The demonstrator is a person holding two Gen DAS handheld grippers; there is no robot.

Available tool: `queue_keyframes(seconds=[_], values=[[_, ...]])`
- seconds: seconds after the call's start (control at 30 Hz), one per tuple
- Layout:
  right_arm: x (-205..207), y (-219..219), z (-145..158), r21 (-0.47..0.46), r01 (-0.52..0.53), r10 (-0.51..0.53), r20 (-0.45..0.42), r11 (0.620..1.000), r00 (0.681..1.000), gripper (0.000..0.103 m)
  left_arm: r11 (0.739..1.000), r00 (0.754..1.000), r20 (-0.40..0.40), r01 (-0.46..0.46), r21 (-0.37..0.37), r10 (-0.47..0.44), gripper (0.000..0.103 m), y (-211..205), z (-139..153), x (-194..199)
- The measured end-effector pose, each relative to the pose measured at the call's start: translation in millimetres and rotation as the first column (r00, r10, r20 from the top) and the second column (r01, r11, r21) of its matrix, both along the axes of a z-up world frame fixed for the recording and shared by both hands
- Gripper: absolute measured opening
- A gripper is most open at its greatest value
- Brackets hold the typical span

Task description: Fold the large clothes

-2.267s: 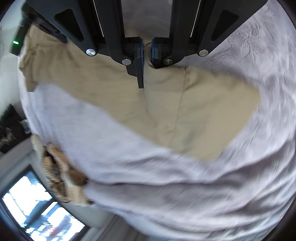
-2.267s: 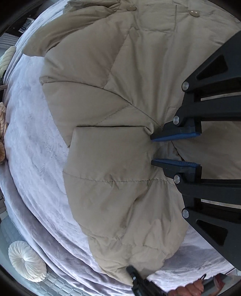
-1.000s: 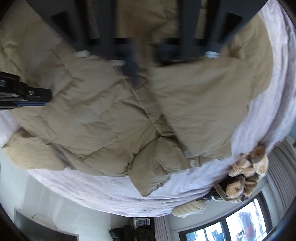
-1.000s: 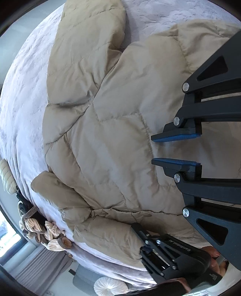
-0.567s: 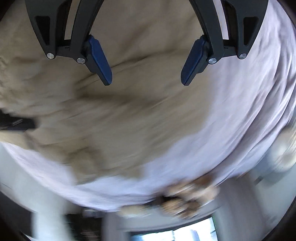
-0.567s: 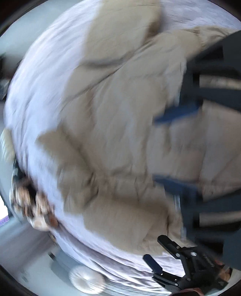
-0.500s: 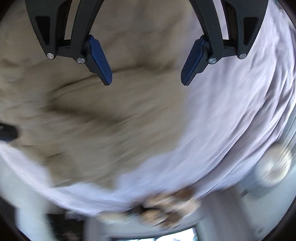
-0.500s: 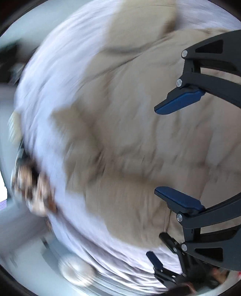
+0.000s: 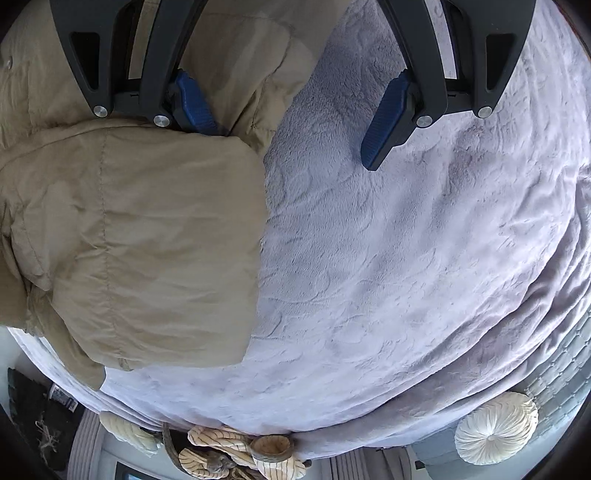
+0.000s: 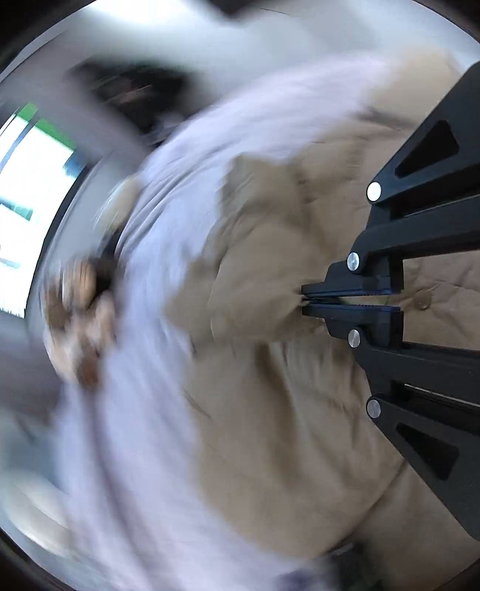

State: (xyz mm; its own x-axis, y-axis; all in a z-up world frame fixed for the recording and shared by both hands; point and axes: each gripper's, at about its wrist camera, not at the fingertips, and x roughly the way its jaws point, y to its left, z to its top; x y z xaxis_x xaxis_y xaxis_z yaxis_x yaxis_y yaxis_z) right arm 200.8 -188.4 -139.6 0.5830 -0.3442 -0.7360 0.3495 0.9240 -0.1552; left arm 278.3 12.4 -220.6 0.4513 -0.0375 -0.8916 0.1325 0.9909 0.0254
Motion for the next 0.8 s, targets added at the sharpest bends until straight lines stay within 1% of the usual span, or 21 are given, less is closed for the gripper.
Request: queue_keyframes(seconds=[0.03, 0.07, 0.1, 0.13, 0.2, 0.23, 0.27, 0.3, 0.33, 0.4, 0.43, 0.47, 0.5, 0.53, 0.57, 0.6, 0.67, 0.73, 0.77, 0.8], values=[[-10.9, -24.7, -0.7, 0.104, 0.071, -0.073, 0.014, 0.992, 0.997, 0.002, 1.000, 1.000, -0.005, 0.000, -0.007, 0.000, 0.078, 0.8, 0.2, 1.1], [-20.5, -52.5, -7.7, 0.225, 0.140, -0.145, 0.006, 0.964, 0.989, 0.003, 1.000, 1.000, -0.009, 0.001, -0.010, -0.001, 0.078, 1.0, 0.4, 2.1], [-30.0, -74.1, -19.2, 0.326, 0.192, -0.198, -0.015, 0.926, 0.980, 0.003, 1.000, 1.000, -0.014, 0.004, -0.010, -0.004, 0.078, 0.7, 1.1, 4.2], [-40.4, -98.7, -36.7, 0.431, 0.256, -0.258, -0.056, 0.865, 0.965, 0.003, 1.000, 1.000, -0.016, 0.011, -0.007, -0.011, 0.078, 0.7, 2.4, 4.2], [-53.6, -126.6, -58.7, 0.561, 0.327, -0.330, -0.099, 0.760, 0.939, 0.003, 0.999, 0.999, -0.032, 0.036, 0.004, -0.036, 0.078, 3.0, 5.9, 8.5], [-67.1, -143.3, -73.0, 0.643, 0.368, -0.383, -0.125, 0.671, 0.915, 0.003, 0.998, 0.997, -0.053, 0.066, 0.014, -0.065, 0.078, 5.3, 8.8, 9.3], [-76.0, -152.7, -79.9, 0.698, 0.372, -0.408, -0.124, 0.612, 0.904, 0.003, 0.995, 0.993, -0.070, 0.093, 0.020, -0.092, 0.078, 7.3, 12.0, 7.7], [-84.1, -158.1, -84.7, 0.737, 0.362, -0.421, -0.116, 0.571, 0.900, 0.005, 0.992, 0.989, -0.087, 0.124, 0.021, -0.122, 0.078, 9.8, 16.2, 4.6], [-91.3, -162.7, -86.5, 0.761, 0.347, -0.422, -0.107, 0.548, 0.900, 0.006, 0.986, 0.980, -0.105, 0.169, 0.009, -0.167, 0.078, 14.0, 23.4, -0.5], [-96.1, -163.7, -86.5, 0.773, 0.320, -0.399, -0.095, 0.548, 0.912, 0.011, 0.981, 0.976, -0.100, 0.194, -0.011, -0.194, 0.078, 22.7, 36.0, -2.8], [-97.8, -165.2, -85.7, 0.793, 0.291, -0.381, -0.080, 0.536, 0.921, 0.022, 0.981, 0.978, -0.083, 0.191, -0.026, -0.193, 0.078, 26.9, 45.4, -2.6], [-98.8, -166.6, -85.5, 0.810, 0.268, -0.374, -0.065, 0.522, 0.925, 0.041, 0.984, 0.983, -0.061, 0.172, -0.043, -0.174, 0.078, 30.3, 54.5, 1.1], [-100.5, -169.3, -84.3, 0.827, 0.245, -0.374, -0.046, 0.505, 0.926, 0.052, 0.988, 0.988, -0.044, 0.143, -0.060, -0.146, 0.078, 32.1, 60.6, 7.3], [-99.7, -172.7, -83.4, 0.849, 0.212, -0.377, -0.016, 0.484, 0.926, 0.069, 0.991, 0.993, -0.034, 0.110, -0.082, -0.113, 0.078, 32.6, 64.4, 16.3], [-98.2, -173.9, -82.3, 0.861, 0.195, -0.381, -0.001, 0.470, 0.924, 0.071, 0.992, 0.996, -0.030, 0.078, -0.101, -0.081, 0.078, 32.0, 65.5, 26.1], [-95.9, -173.0, -82.1, 0.870, 0.185, -0.382, 0.004, 0.457, 0.924, 0.071, 0.992, 0.998, -0.028, 0.055, -0.112, -0.059, 0.078, 30.5, 65.3, 33.5], [-84.5, -176.5, -86.0, 0.894, 0.166, -0.381, 0.006, 0.417, 0.925, 0.071, 0.991, 1.000, -0.012, 0.005, -0.134, -0.006, 0.078, 23.3, 60.6, 53.5], [-79.9, -174.8, -86.3, 0.911, 0.160, -0.382, -0.003, 0.379, 0.924, 0.071, 0.994, 1.000, -0.010, -0.027, -0.103, 0.026, 0.078, 16.2, 55.1, 66.6], [-81.7, -172.4, -84.5, 0.915, 0.151, -0.386, 0.005, 0.373, 0.923, 0.071, 0.994, 0.999, -0.010, -0.033, -0.100, 0.032, 0.078, 18.7, 53.7, 74.1], [-86.0, -171.3, -81.3, 0.915, 0.144, -0.387, 0.014, 0.376, 0.922, 0.071, 0.993, 0.999, -0.004, -0.034, -0.111, 0.034, 0.078, 19.1, 55.4, 75.4]])
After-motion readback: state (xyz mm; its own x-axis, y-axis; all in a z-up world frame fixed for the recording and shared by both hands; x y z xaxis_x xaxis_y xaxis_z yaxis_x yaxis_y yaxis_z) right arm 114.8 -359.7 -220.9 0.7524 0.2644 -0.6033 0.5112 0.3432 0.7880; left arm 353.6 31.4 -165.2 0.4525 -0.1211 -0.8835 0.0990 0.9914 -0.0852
